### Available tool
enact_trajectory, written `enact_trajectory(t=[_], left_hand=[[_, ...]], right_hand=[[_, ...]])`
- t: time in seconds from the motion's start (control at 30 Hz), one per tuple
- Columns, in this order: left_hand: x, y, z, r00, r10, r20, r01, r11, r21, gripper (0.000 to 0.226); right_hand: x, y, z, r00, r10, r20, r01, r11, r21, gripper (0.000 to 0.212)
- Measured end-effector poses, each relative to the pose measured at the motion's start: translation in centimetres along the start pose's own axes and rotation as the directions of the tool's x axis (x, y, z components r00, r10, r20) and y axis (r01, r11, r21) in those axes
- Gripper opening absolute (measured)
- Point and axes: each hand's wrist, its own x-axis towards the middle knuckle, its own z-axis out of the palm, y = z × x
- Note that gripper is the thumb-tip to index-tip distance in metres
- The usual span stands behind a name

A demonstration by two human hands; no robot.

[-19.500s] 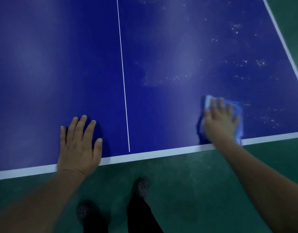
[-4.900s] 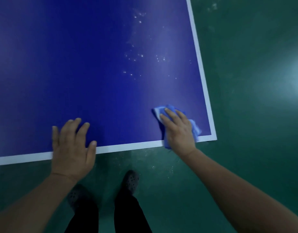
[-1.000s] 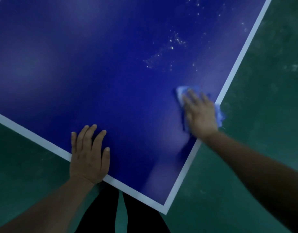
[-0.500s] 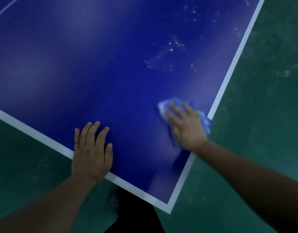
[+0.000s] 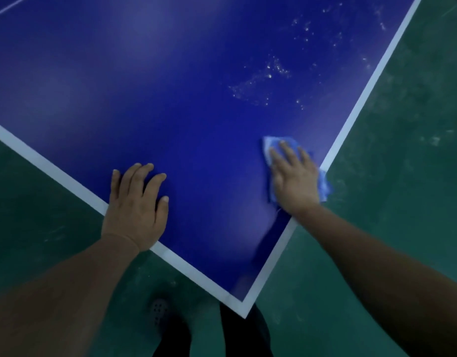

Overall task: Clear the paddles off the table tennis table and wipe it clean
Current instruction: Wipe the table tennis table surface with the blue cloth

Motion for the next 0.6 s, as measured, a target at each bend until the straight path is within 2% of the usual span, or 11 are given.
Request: enact_trajectory(t=[0.1, 0.17, 0.2, 0.23, 0.27, 0.3, 0.37, 0.43, 0.47, 0.53, 0.6], left_hand=[[-0.1, 0.0, 0.1, 1.000, -0.001, 0.019, 0.001, 1.000, 0.005, 0.054], [0.0, 0.0, 0.1, 0.999, -0.024, 0.038, 0.023, 0.999, 0.025, 0.056], [0.1, 0.3, 0.0, 0.998, -0.038, 0.044, 0.036, 0.998, 0.041, 0.058], [0.1, 0.4, 0.0, 0.997, -0.049, 0.057, 0.045, 0.997, 0.068, 0.060], [-0.2, 0.2, 0.0, 0.996, -0.056, 0.070, 0.049, 0.994, 0.101, 0.062], [-0.2, 0.5, 0.0, 0.994, -0.081, 0.067, 0.072, 0.989, 0.133, 0.063], [0.0, 1.8, -0.1, 0.991, -0.132, 0.027, 0.127, 0.982, 0.142, 0.065], [0.7, 4.5, 0.1, 0.984, -0.175, -0.009, 0.175, 0.980, 0.091, 0.064], [1.2, 6.1, 0.3, 0.979, -0.202, -0.030, 0.204, 0.977, 0.058, 0.064], [2.6, 8.8, 1.1, 0.960, -0.273, -0.059, 0.274, 0.962, -0.001, 0.064], [3.7, 10.4, 1.8, 0.934, -0.354, -0.057, 0.353, 0.935, -0.029, 0.066]], right_hand=[[2.7, 1.9, -1.3, 0.937, 0.348, 0.000, -0.346, 0.931, 0.119, 0.049], [3.6, -0.6, -1.5, 0.923, 0.383, 0.016, -0.382, 0.915, 0.132, 0.051], [3.6, -1.9, -1.3, 0.957, 0.288, 0.016, -0.288, 0.952, 0.101, 0.053], [3.1, -3.1, -1.1, 0.994, 0.109, 0.009, -0.110, 0.991, 0.072, 0.055], [2.2, -4.0, -0.8, 0.994, -0.100, 0.039, 0.097, 0.994, 0.058, 0.055], [1.9, -3.4, -0.7, 0.948, -0.304, 0.091, 0.301, 0.953, 0.039, 0.053], [4.3, 0.9, -0.8, 0.851, -0.493, 0.180, 0.496, 0.868, 0.031, 0.050], [8.2, 6.2, -1.2, 0.916, -0.380, 0.125, 0.386, 0.922, -0.029, 0.054], [9.7, 8.2, -1.8, 0.970, -0.223, 0.099, 0.226, 0.974, -0.025, 0.053], [10.6, 9.9, -2.5, 0.992, 0.080, 0.095, -0.086, 0.995, 0.060, 0.050], [9.3, 7.9, -2.8, 0.990, 0.128, 0.060, -0.132, 0.989, 0.068, 0.052]])
